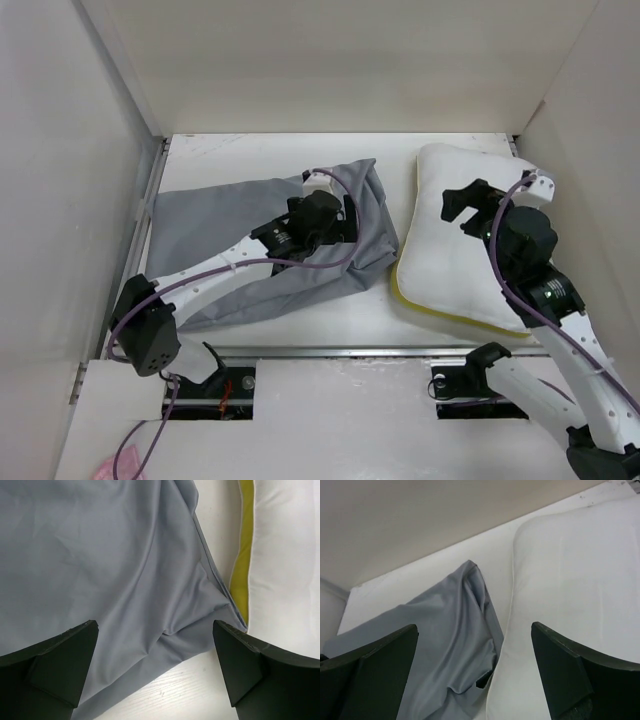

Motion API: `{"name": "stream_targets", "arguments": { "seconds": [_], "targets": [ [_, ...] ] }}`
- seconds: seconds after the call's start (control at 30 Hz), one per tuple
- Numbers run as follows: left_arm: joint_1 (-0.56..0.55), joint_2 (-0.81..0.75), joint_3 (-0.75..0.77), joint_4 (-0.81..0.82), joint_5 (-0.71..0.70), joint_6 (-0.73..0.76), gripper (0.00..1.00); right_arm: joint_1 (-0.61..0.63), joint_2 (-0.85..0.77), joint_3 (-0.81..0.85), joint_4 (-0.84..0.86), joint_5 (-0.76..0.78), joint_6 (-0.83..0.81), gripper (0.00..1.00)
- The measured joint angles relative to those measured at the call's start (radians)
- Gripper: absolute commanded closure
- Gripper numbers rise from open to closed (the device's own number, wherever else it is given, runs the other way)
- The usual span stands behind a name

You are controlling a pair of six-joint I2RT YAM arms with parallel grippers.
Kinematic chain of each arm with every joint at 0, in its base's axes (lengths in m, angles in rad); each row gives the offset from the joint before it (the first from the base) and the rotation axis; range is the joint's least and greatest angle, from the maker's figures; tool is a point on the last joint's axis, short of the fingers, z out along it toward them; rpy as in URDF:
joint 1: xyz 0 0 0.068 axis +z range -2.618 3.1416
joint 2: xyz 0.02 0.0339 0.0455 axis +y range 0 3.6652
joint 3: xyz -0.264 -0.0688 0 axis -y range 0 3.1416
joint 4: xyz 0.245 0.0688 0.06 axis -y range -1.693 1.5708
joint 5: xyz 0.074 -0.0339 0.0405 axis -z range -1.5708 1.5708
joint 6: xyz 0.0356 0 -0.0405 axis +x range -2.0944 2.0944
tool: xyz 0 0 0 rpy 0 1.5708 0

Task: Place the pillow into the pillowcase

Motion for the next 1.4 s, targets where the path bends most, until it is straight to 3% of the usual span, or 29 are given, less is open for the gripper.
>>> {"name": "stream_targets", "arguments": {
  "seconds": [0.17,0.47,0.87,0.9,1.03,1.07,1.1,1.23,1.3,1.4],
  "targets": [
    [0.0,0.05,0.021,0.021,-0.023,-0.011,0.0,0.0,0.062,0.0,-0.096,0.01,0.005,0.0],
    [0.058,0.423,0.297,0.024,0.04,-0.004,0.01,0.0,0.078,-0.047,-0.292,-0.006,0.067,0.0],
    [0.083,0.743,0.564,-0.007,0.09,0.029,0.17,0.0,0.111,-0.185,-0.34,-0.11,0.108,0.0],
    [0.082,0.757,0.569,-0.013,0.093,0.031,0.2,0.0,0.122,-0.193,-0.329,-0.115,0.113,0.0],
    [0.079,0.824,0.608,-0.048,0.098,0.029,0.59,0.001,0.179,-0.235,-0.303,-0.124,0.135,0.0],
    [0.079,0.838,0.621,-0.057,0.088,0.033,0.85,0.002,0.191,-0.246,-0.299,-0.124,0.139,0.0],
    [0.079,0.845,0.632,-0.063,0.093,0.028,0.97,0.003,0.202,-0.253,-0.293,-0.122,0.143,0.0],
    [0.079,0.85,0.649,-0.086,0.09,0.035,1.0,0.026,0.25,-0.262,-0.256,-0.092,0.147,0.0],
    [0.079,0.845,0.64,-0.087,0.083,0.038,1.0,0.043,0.294,-0.262,-0.235,-0.077,0.15,0.05],
    [0.079,0.776,0.543,-0.084,0.078,0.047,1.0,0.056,0.372,-0.262,-0.182,-0.05,0.158,0.37]
  ]
}}
